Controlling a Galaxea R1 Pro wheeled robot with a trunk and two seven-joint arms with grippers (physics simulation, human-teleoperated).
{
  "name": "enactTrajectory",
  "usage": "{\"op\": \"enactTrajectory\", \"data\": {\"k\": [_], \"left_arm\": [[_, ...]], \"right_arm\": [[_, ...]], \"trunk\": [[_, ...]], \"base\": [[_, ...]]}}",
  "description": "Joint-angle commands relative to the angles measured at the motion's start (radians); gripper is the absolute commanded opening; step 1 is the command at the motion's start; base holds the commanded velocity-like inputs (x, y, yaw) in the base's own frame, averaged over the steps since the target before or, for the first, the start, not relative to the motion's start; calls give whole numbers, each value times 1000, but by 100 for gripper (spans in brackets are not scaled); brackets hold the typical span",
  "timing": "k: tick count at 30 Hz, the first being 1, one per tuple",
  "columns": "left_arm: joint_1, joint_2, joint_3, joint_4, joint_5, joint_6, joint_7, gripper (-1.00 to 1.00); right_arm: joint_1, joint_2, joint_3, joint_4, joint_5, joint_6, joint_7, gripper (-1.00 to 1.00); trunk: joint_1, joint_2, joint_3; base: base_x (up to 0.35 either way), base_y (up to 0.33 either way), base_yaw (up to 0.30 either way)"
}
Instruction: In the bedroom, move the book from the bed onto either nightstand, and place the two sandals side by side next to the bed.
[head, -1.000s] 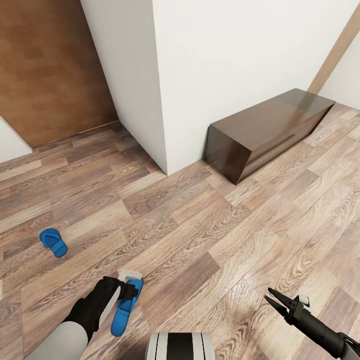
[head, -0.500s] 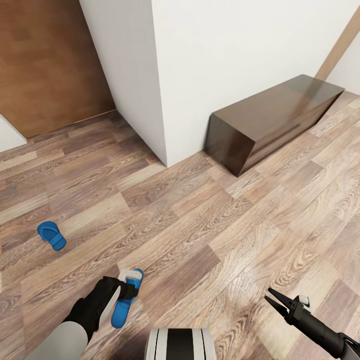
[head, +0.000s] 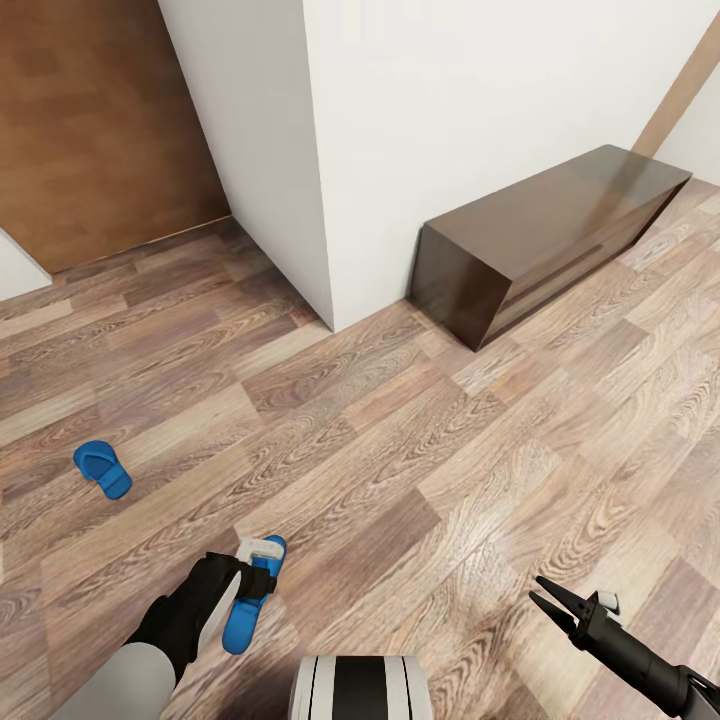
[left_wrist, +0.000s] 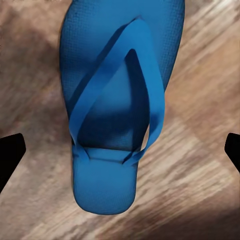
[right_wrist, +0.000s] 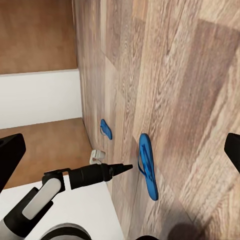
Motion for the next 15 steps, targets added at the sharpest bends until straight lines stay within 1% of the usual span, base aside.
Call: {"op": "enactTrajectory", "data": {"k": [1, 15], "left_arm": [[0, 1, -4, -2, -1, 5, -2, 100], [0, 1, -2, -8, -1, 3, 0, 100]], "right_arm": [[0, 0, 0, 0, -3, 10, 2, 100], [0, 0, -1, 1, -3, 10, 2, 100]], "trunk": [[0, 0, -1], [0, 0, -1]], "base": [[0, 0, 0], [0, 0, 0]]}}
